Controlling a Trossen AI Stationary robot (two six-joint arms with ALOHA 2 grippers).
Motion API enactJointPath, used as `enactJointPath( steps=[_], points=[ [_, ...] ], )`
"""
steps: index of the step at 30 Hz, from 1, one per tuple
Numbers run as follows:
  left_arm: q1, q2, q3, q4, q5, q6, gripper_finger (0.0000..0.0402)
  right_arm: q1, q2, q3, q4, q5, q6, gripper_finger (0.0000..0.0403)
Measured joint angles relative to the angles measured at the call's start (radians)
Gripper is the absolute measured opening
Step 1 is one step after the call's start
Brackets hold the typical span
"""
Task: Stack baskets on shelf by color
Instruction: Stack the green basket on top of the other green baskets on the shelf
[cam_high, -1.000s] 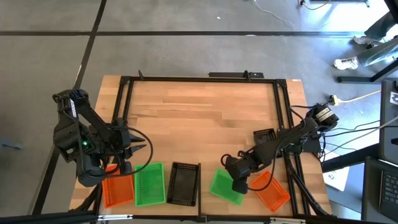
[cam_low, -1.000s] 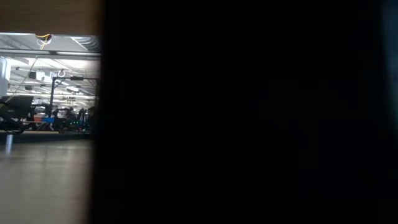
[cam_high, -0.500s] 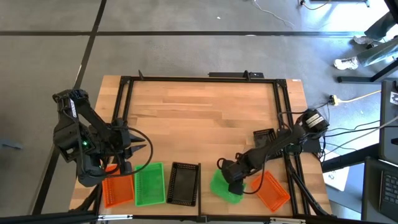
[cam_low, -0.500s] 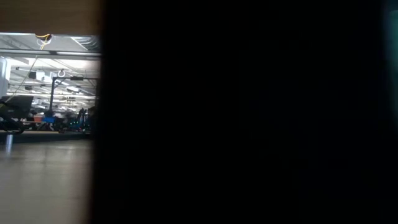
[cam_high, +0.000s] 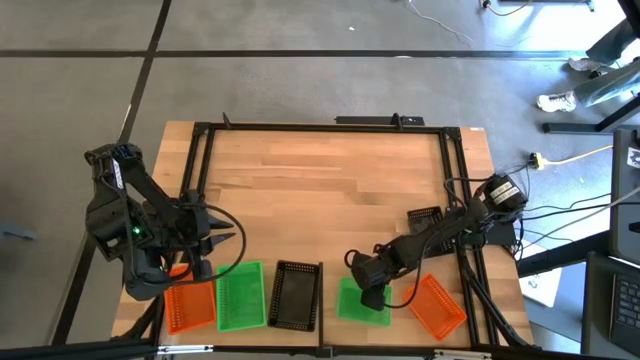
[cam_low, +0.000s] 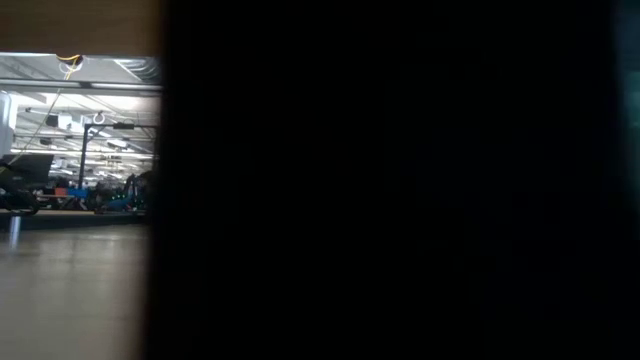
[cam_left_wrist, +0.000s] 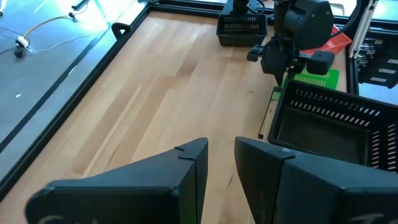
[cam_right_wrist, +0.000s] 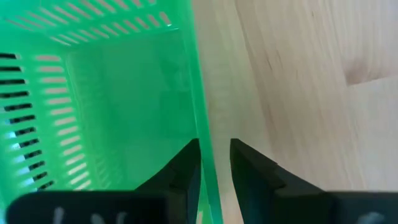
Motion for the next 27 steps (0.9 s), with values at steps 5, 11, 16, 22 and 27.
enactJointPath(
  steps=[5, 11, 16, 22, 27],
  points=[
    [0.000, 0.000, 0.000, 0.000, 0.000, 0.000, 0.0071, 0.000, 0.000, 0.000, 0.001, 0.001, -0.020, 0.0084],
    [0.000, 0.000, 0.000, 0.000, 0.004, 0.000, 0.0071, -0.004, 0.000, 0.000, 0.007, 0.009, -0.084, 0.0077],
    [0.000, 0.000, 0.000, 0.000, 0.048, 0.000, 0.0071, -0.024, 0.000, 0.000, 0.034, 0.019, -0.105, 0.0015],
    [0.000, 0.000, 0.000, 0.000, 0.051, 0.001, 0.0071, -0.061, 0.000, 0.034, -0.022, -0.035, -0.146, 0.0004],
    [0.000, 0.000, 0.000, 0.000, 0.052, 0.001, 0.0071, -0.094, 0.000, 0.125, -0.169, -0.043, -0.219, 0.0002]
  ],
)
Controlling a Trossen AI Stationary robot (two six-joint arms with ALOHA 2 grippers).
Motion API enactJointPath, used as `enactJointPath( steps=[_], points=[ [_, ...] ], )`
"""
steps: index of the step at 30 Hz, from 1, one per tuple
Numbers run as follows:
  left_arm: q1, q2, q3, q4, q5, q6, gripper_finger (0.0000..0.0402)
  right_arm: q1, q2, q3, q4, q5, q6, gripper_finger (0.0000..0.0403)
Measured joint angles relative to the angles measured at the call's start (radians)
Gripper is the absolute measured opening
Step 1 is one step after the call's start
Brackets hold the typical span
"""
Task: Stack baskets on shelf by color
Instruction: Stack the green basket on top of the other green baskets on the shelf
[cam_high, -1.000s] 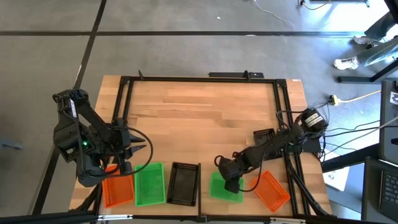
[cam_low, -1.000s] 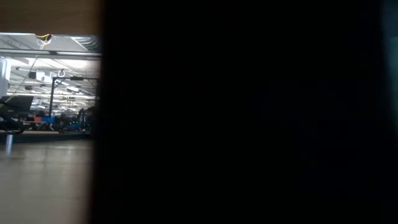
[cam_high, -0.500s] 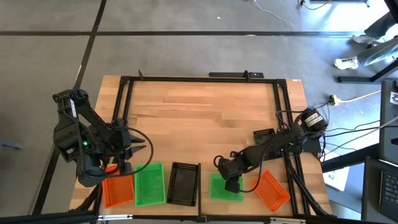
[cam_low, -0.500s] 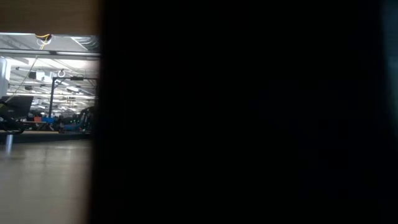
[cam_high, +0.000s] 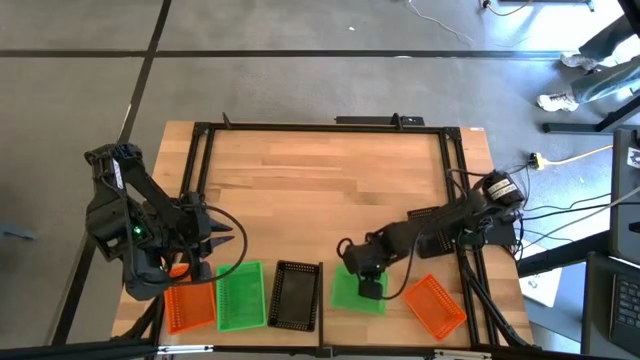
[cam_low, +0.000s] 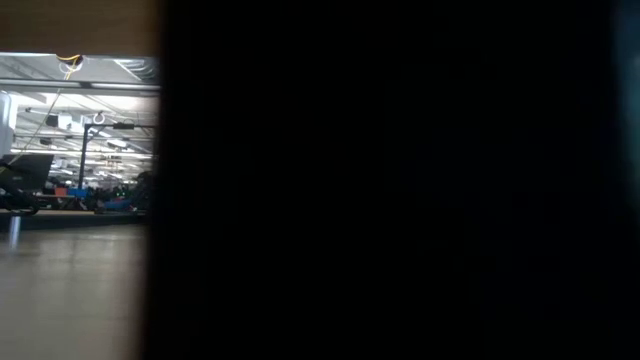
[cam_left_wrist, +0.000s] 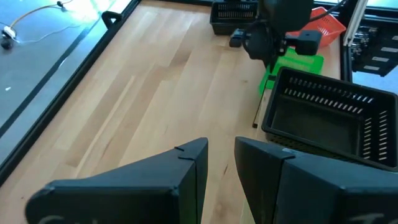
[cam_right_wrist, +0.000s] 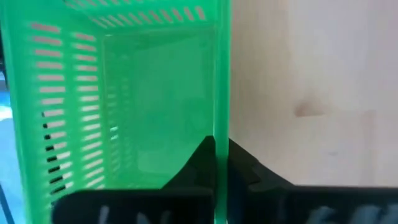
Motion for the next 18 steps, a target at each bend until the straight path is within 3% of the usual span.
enactJointPath(
  steps=[8, 18],
  points=[
    [0.000, 0.000, 0.000, 0.000, 0.000, 0.000, 0.0071, -0.043, 0.000, 0.224, -0.369, 0.072, -0.117, 0.0002],
    [0.000, 0.000, 0.000, 0.000, -0.003, 0.001, 0.0071, -0.084, 0.000, 0.470, -0.768, 0.326, -0.090, 0.0001]
  ],
)
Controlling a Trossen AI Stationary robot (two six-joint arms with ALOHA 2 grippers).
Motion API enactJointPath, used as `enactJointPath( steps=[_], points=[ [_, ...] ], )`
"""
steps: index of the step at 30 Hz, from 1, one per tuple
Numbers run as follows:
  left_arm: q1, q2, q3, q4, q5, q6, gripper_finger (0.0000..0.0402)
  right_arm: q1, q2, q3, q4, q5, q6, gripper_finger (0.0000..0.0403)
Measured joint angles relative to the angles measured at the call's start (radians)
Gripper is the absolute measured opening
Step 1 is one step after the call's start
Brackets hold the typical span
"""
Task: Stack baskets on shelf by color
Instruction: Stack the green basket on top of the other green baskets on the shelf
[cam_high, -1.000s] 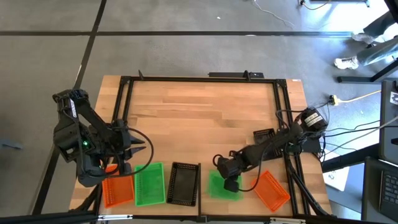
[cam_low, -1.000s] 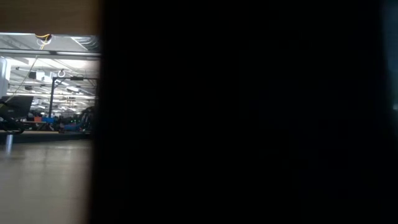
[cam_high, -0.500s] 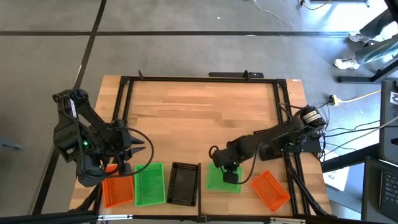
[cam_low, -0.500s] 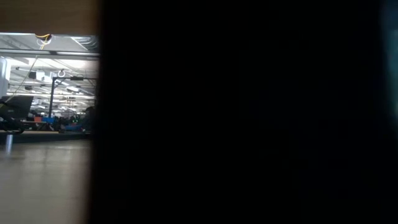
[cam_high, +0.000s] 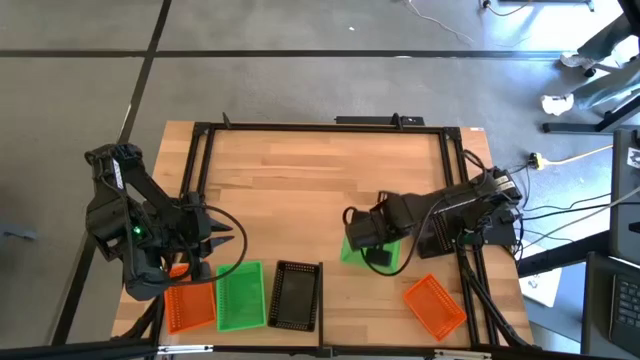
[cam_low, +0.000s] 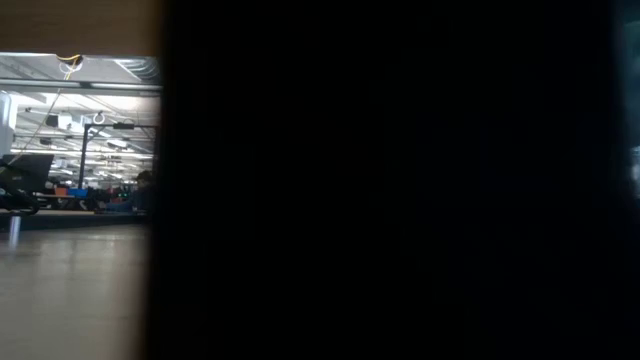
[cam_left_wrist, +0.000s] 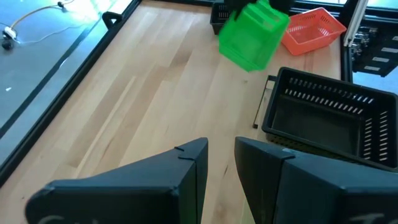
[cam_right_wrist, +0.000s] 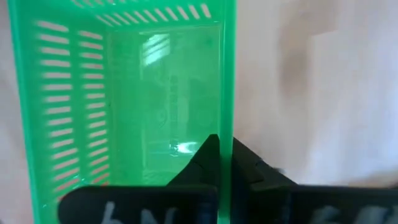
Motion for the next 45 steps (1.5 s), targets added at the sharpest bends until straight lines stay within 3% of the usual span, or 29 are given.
enactJointPath(
  steps=[9, 13, 19, 23, 27, 33, 39, 45],
  points=[
    [0.025, 0.000, 0.000, 0.000, -0.091, 0.003, 0.0071, -0.058, 0.000, 0.182, -0.094, 0.260, -0.005, 0.0000],
    [0.055, 0.000, 0.000, 0.000, -0.160, 0.101, 0.0071, -0.088, 0.000, 0.271, -0.088, 0.410, -0.002, 0.0000],
    [0.134, 0.000, 0.000, 0.001, -0.326, 0.156, 0.0071, -0.118, 0.000, 0.354, 0.053, 0.657, -0.042, 0.0000],
    [0.198, 0.000, 0.000, 0.004, -0.425, 0.157, 0.0071, -0.121, 0.000, 0.359, 0.225, 0.760, -0.172, 0.0000],
    [0.252, 0.000, 0.000, 0.012, -0.480, 0.181, 0.0071, -0.121, 0.001, 0.358, 0.423, 0.775, -0.344, 0.0000],
    [0.311, 0.002, 0.000, 0.145, -0.480, 0.342, 0.0071, -0.124, 0.018, 0.357, 0.648, 0.794, -0.552, 0.0000],
    [0.348, 0.027, 0.000, 0.319, -0.468, 0.584, 0.0071, -0.135, 0.061, 0.357, 0.744, 0.793, -0.678, 0.0000],
    [0.386, 0.064, 0.000, 0.379, -0.453, 0.706, 0.0071, -0.135, 0.069, 0.356, 0.781, 0.792, -0.710, 0.0000]
  ],
)
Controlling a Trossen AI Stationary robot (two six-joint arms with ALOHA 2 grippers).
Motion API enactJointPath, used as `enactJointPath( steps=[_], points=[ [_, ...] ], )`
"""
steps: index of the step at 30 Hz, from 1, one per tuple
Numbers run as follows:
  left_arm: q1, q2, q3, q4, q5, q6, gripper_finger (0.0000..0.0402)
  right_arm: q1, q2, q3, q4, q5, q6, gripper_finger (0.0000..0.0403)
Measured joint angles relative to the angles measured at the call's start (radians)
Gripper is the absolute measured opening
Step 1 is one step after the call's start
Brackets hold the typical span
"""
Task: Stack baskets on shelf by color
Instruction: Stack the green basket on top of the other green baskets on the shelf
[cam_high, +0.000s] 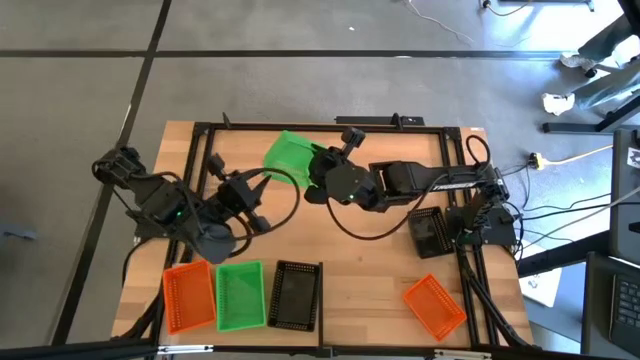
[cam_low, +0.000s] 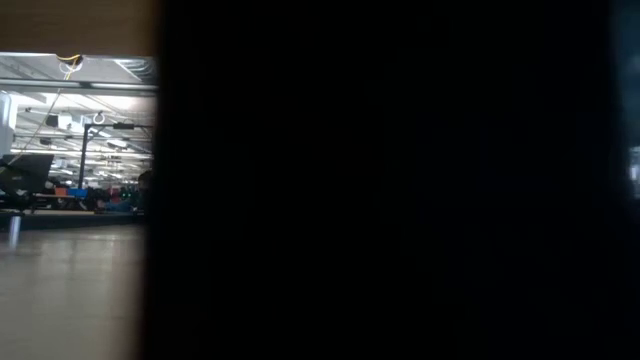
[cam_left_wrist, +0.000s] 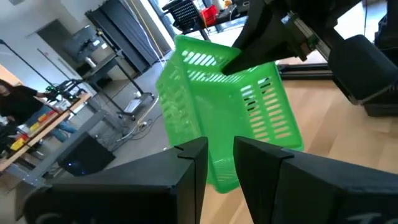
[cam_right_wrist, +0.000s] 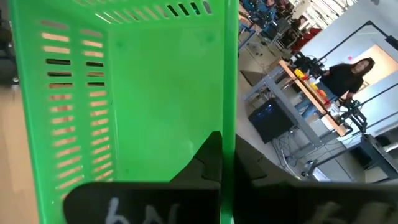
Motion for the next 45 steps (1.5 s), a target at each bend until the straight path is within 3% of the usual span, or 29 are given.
enactJointPath(
  steps=[34, 41, 45],
  points=[
    [0.186, 0.031, -0.001, -0.003, 0.033, 0.026, 0.0070, 0.021, 0.000, 0.000, 0.020, -0.018, 0.003, 0.0000],
    [0.208, 0.038, -0.001, -0.005, 0.027, 0.026, 0.0010, 0.021, 0.000, -0.001, 0.020, -0.022, 0.004, 0.0000],
    [0.210, 0.037, -0.001, -0.007, 0.030, 0.026, 0.0002, 0.022, -0.002, -0.001, 0.022, -0.046, 0.021, 0.0008]
  ],
)
